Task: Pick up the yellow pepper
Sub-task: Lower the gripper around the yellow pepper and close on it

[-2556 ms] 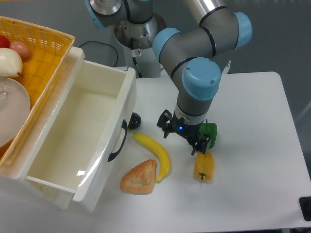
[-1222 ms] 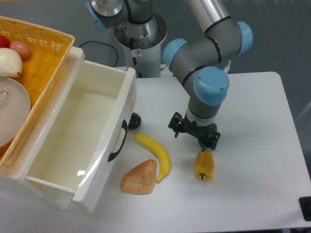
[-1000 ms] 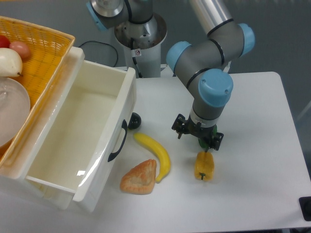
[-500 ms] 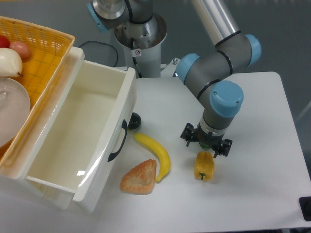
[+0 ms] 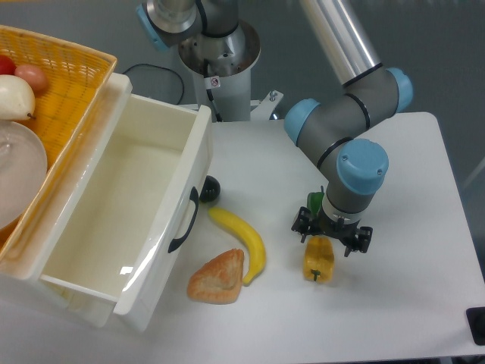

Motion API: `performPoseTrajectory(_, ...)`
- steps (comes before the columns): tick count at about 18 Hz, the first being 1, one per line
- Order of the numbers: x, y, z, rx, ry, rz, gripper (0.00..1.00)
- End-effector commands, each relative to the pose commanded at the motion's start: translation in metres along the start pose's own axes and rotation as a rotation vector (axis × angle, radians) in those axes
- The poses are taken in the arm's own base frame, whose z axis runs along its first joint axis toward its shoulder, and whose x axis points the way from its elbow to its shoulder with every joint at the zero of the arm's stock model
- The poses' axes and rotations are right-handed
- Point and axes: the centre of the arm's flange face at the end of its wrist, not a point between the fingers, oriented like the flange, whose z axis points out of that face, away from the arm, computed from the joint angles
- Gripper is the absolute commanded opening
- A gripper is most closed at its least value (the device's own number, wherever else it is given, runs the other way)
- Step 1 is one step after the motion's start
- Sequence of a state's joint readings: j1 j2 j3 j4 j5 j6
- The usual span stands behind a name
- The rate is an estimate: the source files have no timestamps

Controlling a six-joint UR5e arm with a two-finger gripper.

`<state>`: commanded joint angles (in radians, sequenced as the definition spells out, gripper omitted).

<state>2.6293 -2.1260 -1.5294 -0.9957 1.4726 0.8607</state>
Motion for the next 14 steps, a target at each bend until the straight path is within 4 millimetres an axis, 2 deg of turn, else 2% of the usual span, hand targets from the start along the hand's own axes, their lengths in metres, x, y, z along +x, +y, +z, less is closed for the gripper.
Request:
performPoseTrajectory(5, 0.002, -0.004, 0.005, 0.003, -0.003, -0.021, 1.00)
performPoseTrajectory(9, 0.005, -0.010, 0.019, 0.002, 0.000, -0.015, 1.00)
performPoseTrajectory(14, 0.008, -0.011, 0.023, -0.001, 0.004, -0.022, 1.00)
